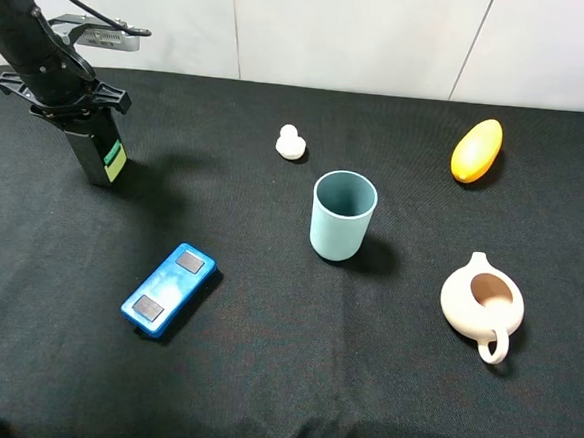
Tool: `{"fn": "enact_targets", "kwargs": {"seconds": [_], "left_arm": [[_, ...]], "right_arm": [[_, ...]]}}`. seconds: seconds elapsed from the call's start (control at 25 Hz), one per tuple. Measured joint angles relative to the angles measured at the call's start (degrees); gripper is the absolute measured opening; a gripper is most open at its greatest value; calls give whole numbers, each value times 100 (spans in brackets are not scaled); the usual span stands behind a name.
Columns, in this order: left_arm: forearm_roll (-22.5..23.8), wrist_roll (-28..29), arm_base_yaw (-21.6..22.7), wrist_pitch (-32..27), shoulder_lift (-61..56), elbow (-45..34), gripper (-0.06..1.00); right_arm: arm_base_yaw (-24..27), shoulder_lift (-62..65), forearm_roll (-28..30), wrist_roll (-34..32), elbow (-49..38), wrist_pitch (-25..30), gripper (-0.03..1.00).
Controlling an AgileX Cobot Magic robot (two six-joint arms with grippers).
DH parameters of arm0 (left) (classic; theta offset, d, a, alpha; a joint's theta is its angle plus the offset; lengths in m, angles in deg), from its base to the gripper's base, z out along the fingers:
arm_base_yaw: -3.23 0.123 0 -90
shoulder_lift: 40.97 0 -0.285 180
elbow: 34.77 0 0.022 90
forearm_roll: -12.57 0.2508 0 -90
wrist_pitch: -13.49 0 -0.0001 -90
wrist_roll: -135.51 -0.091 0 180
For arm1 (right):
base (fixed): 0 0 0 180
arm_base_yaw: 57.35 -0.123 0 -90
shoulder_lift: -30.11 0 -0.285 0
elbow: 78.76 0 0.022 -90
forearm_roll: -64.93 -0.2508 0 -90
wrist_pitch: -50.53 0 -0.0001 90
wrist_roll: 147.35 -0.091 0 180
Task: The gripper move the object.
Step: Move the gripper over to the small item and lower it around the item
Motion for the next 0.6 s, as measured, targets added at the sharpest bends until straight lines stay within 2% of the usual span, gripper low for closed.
{"fn": "enact_targets", "kwargs": {"seconds": [0.28, 0.6], "left_arm": [[0, 0, 0, -183, -148, 0, 49], [0, 0, 0, -759, -444, 231, 49]], "right_arm": [[0, 0, 0, 0, 0, 0, 69], [0, 0, 0, 0, 0, 0, 69]]}}
